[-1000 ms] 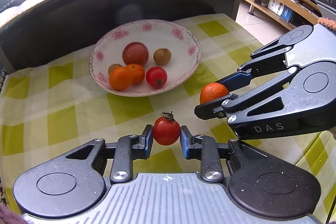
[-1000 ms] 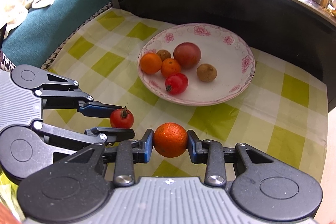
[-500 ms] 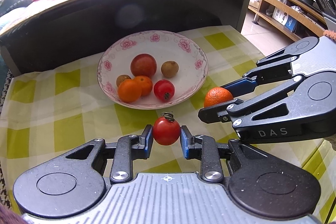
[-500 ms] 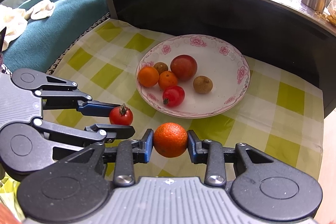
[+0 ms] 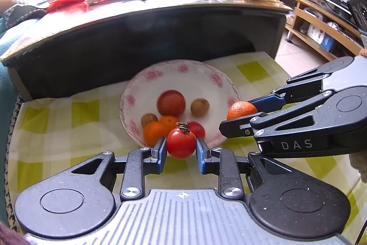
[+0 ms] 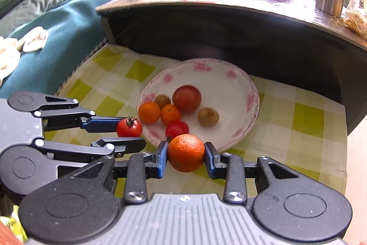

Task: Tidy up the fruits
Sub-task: 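Carry the cherry tomato and tangerine over the white bowl with both grippers, then open the left gripper over the bowl while the right gripper releases the tangerine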

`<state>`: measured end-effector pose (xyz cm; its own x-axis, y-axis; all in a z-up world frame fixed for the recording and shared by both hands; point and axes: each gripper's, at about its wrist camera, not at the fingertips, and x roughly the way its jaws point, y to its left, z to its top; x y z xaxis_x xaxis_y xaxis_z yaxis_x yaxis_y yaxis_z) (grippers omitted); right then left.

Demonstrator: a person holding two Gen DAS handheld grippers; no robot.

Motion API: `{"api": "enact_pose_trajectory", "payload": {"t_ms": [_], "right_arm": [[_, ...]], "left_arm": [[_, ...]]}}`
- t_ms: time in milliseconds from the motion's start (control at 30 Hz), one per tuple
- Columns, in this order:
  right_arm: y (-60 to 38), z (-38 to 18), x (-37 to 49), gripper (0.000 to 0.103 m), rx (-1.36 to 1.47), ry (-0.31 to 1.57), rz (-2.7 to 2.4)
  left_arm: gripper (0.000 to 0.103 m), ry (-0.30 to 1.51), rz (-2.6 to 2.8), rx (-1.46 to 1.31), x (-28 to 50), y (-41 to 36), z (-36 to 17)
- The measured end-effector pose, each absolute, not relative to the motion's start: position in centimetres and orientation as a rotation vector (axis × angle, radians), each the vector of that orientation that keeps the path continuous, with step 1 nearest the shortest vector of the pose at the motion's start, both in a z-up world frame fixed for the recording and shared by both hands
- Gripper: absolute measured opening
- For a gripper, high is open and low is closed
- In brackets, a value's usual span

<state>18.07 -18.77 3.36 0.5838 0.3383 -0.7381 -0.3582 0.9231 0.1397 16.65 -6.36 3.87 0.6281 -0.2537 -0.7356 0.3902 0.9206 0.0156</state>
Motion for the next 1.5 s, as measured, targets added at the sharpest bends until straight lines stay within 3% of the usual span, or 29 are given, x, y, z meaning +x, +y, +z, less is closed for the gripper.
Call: {"api": "enact_pose_trajectory", "payload": {"t_ms": [967,1500], "right_arm": [[-19.7,1.0,27.0,0.037,0.024,0.818,0.337],[-19.8,1.4,26.5,0.038,0.011,0.799,0.313]], "left_arm": [[0.035,0.765,-0.316,0.217,24.3,-7.4,2.4],[0.052,0.768,-0.285,0.227,23.8,-7.2,3.0]]}}
